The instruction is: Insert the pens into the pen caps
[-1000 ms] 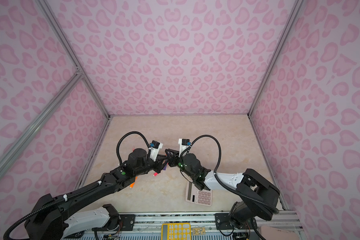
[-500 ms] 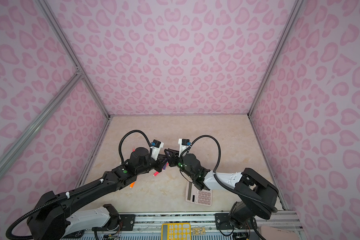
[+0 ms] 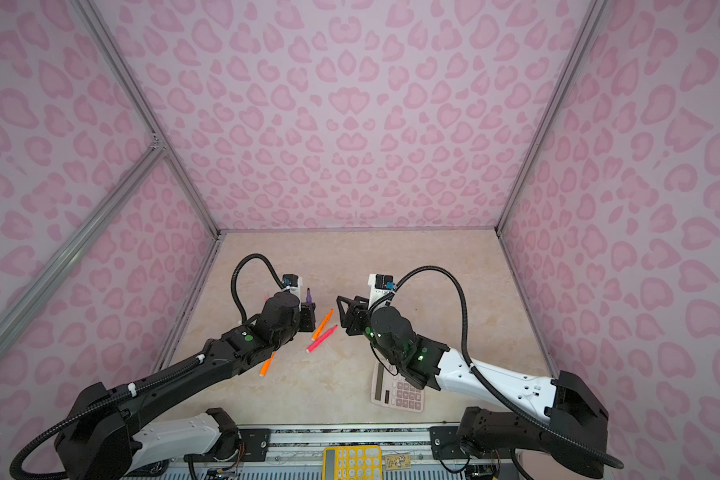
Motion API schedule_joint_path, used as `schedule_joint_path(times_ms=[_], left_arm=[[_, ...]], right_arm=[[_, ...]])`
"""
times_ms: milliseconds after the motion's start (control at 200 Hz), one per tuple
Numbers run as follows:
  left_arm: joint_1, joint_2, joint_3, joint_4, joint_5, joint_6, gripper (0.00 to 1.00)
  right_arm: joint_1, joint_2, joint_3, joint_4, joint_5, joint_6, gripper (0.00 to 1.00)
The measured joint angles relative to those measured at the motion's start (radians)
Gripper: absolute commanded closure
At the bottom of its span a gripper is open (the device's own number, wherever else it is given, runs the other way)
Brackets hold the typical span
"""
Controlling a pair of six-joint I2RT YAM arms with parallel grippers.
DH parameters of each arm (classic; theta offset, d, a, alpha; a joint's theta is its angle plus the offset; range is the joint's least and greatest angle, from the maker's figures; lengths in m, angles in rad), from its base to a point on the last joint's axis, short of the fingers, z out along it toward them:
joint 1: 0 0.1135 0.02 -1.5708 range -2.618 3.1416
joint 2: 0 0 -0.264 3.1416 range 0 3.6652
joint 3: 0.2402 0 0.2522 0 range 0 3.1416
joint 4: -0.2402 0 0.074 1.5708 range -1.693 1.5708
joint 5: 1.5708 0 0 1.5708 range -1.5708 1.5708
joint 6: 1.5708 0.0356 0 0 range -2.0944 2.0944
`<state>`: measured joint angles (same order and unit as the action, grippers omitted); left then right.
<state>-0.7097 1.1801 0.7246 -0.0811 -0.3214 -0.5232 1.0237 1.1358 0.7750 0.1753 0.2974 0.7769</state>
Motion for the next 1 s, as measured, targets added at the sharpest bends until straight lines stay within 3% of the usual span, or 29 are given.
schedule_joint_path(times_ms=[65, 115, 360, 580, 1000], left_arm=[[0.001, -0.022, -0.002, -0.003, -0.014, -0.01, 0.97], [0.001, -0.043, -0.003, -0.008, -0.02, -0.017, 0.97], [0.026, -0.071, 0.051, -0.045, -0.05, -0.077, 0.97], [0.029, 0.008, 0.047, -0.029, -0.012, -0.087, 0.97], [0.035, 0.058, 0.041, 0.031, 0.159, -0.06, 0.97]], right_arm=[[-0.001, -0.026, 0.013, -0.079, 0.024, 0.02, 0.35], [-0.028, -0.032, 0.022, -0.143, 0.029, 0.032, 0.41], [-0.24, 0.11, 0.031, -0.296, -0.026, 0.101, 0.47], [-0.253, 0.307, 0.087, -0.354, -0.093, 0.043, 0.44], [-0.264, 0.465, 0.205, -0.412, -0.243, -0.035, 0.45]])
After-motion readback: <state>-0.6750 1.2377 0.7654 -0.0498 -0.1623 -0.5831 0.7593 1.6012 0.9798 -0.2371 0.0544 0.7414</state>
